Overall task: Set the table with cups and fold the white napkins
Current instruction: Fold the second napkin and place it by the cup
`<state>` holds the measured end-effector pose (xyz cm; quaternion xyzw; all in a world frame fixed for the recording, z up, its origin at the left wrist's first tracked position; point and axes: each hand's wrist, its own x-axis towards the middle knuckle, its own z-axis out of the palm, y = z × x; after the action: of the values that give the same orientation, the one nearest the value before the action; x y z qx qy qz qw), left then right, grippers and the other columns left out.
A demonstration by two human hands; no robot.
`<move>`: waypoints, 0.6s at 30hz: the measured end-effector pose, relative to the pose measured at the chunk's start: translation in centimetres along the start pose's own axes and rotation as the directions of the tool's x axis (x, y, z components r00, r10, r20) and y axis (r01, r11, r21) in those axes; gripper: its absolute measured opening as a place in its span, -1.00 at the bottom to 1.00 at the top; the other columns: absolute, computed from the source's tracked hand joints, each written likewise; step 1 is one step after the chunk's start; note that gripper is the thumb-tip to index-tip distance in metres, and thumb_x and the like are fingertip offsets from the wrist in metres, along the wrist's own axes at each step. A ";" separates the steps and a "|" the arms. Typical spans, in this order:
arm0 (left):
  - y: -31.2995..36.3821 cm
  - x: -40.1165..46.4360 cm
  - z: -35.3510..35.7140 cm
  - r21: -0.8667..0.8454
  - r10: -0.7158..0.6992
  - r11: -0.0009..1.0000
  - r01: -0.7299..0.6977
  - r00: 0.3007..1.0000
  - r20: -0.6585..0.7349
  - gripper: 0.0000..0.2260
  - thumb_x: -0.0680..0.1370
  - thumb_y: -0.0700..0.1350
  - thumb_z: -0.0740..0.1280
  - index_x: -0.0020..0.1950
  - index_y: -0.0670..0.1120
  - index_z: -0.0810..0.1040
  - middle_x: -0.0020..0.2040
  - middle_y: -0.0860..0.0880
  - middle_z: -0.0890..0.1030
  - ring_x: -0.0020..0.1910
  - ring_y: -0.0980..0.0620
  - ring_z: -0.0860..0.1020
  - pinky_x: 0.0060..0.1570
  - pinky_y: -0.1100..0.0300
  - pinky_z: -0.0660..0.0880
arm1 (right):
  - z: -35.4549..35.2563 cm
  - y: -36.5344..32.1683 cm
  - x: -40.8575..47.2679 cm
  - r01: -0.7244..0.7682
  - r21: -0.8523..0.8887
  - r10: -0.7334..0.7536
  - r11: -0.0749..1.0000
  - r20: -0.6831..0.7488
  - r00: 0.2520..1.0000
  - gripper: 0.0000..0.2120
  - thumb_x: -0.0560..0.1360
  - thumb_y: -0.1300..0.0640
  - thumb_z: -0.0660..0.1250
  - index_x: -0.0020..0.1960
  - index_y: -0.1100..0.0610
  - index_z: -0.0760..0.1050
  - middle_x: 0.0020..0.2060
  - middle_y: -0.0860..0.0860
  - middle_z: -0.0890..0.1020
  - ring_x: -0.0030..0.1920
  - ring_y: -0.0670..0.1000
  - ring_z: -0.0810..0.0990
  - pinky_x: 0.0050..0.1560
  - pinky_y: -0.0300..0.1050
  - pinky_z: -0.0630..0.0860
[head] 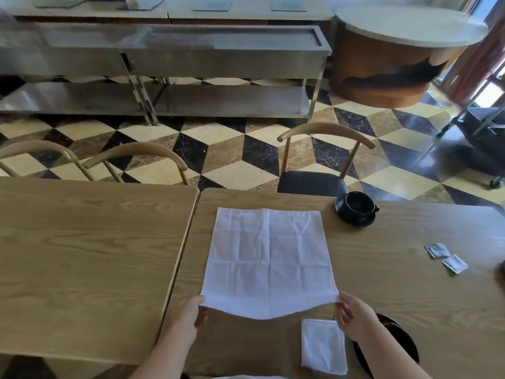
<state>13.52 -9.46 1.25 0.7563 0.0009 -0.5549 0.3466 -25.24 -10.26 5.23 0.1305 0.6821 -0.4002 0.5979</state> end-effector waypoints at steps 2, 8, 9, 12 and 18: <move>-0.6 -0.1 -0.5 0.018 -0.018 1.000 0.017 1.000 0.006 -0.90 0.55 -0.23 0.40 0.00 -0.26 0.57 -0.25 -0.21 0.58 -0.37 -0.09 0.54 -0.52 0.19 0.46 | -0.4 0.5 -0.2 -0.009 0.007 0.009 1.000 0.004 1.000 -0.91 0.57 0.23 0.41 -0.03 0.24 0.54 -0.48 0.07 0.58 -0.60 -0.09 0.49 -0.61 -0.33 0.47; 0.9 -0.9 -0.4 -0.061 0.025 0.998 -0.022 0.998 0.050 -0.89 0.54 -0.28 0.37 0.06 -0.24 0.56 -0.28 -0.17 0.59 -0.37 -0.03 0.56 -0.56 0.25 0.48 | -0.8 1.0 -0.8 0.013 0.088 -0.014 0.996 0.011 1.000 -0.89 0.57 0.24 0.39 0.07 0.23 0.52 -0.23 0.09 0.60 -0.48 -0.06 0.60 -0.56 -0.30 0.52; 1.4 -1.1 -0.3 -0.090 0.062 0.994 -0.057 0.996 0.058 -0.85 0.54 -0.30 0.37 0.10 -0.21 0.55 -0.25 -0.17 0.61 -0.35 -0.03 0.58 -0.52 0.23 0.50 | -0.7 0.8 -0.9 0.033 0.093 -0.033 0.995 0.000 0.999 -0.93 0.56 0.26 0.40 0.00 0.24 0.52 -0.24 0.10 0.60 -0.46 -0.05 0.61 -0.56 -0.30 0.53; 3.1 -1.4 0.1 -0.145 0.198 0.972 -0.185 0.976 0.085 -0.74 0.52 -0.34 0.39 0.13 -0.08 0.50 -0.16 -0.20 0.67 -0.31 -0.06 0.65 -0.39 0.15 0.56 | -0.2 -0.3 -0.9 0.182 0.084 -0.181 0.980 -0.013 0.983 -0.88 0.55 0.34 0.38 -0.11 0.18 0.49 -0.28 0.11 0.57 -0.44 -0.05 0.61 -0.55 -0.31 0.51; 7.9 -0.3 1.4 -0.252 0.290 0.944 -0.214 0.903 0.319 -0.89 0.57 -0.31 0.37 0.05 -0.36 0.58 -0.09 -0.28 0.73 -0.14 -0.10 0.75 -0.24 0.17 0.68 | 1.8 -5.4 -1.4 0.408 -0.007 -0.406 0.913 0.089 0.910 -0.86 0.45 0.46 0.42 -0.02 0.32 0.65 -0.27 0.20 0.73 -0.24 0.05 0.74 -0.26 -0.22 0.67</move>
<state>15.30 -16.09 5.45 0.5976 -0.1003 -0.6279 0.4885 -27.13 -14.62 8.67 -0.0391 0.6732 -0.5124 0.5317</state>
